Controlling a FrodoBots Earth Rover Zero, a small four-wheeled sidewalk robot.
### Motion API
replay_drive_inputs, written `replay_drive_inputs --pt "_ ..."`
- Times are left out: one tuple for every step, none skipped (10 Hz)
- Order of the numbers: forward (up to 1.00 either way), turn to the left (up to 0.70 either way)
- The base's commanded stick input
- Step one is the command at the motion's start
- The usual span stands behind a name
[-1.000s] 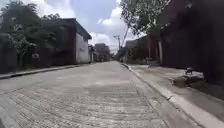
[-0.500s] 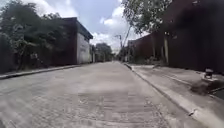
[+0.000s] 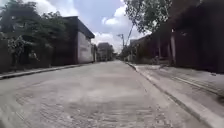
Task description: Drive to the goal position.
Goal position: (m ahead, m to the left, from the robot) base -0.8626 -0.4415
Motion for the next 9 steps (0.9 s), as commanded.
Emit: replay_drive_inputs --pt "1.0 0.0" --pt "1.0 0.0" --pt "1.0 0.0" --pt "1.0 0.0" --pt "1.0 0.0" --pt "1.0 0.0" --pt "1.0 0.0" --pt "1.0 0.0" --pt "1.0 0.0"
